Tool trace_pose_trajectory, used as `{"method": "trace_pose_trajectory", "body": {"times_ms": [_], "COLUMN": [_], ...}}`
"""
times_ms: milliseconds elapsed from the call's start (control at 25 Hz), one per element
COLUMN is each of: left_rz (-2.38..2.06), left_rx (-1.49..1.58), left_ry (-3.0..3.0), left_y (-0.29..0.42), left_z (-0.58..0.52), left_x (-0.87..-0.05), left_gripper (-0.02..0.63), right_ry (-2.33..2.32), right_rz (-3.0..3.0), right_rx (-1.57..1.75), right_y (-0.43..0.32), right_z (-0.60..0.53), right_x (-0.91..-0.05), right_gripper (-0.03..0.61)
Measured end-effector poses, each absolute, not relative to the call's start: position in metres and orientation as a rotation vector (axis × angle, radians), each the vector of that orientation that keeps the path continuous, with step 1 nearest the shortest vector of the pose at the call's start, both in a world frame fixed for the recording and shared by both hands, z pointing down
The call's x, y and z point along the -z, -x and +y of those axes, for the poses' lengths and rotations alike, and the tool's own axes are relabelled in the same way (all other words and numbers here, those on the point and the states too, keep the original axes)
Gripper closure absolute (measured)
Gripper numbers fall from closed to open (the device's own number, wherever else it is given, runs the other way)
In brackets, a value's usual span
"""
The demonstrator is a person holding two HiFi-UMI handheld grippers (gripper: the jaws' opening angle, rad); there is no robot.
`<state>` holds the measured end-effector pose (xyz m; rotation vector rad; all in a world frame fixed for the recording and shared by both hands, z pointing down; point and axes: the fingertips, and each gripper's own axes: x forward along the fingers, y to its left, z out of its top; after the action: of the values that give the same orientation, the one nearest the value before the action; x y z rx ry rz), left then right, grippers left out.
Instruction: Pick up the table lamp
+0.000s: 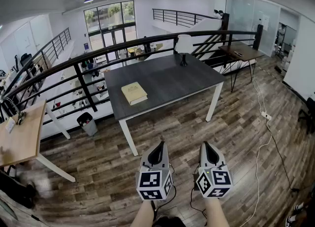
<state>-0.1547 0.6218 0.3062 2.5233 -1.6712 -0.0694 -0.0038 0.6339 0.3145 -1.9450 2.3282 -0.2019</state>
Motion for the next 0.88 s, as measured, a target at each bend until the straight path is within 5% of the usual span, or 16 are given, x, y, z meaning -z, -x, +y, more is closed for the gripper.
{"method": "trace_pose_trajectory", "body": {"times_ms": [880], "left_rz": [-1.673], "left_rx": [0.066], "left_ry": [-2.522], "left_y": [0.118], "left_z": [0.594], "left_x": [-0.308], "left_gripper": [0.583], "right_ry": [1.903], "right_rz": [2.365], "right_rx": [0.197], "right_y": [-0.028], "right_z": [0.605], "right_x": [-0.32], "right_gripper": [0.588]}}
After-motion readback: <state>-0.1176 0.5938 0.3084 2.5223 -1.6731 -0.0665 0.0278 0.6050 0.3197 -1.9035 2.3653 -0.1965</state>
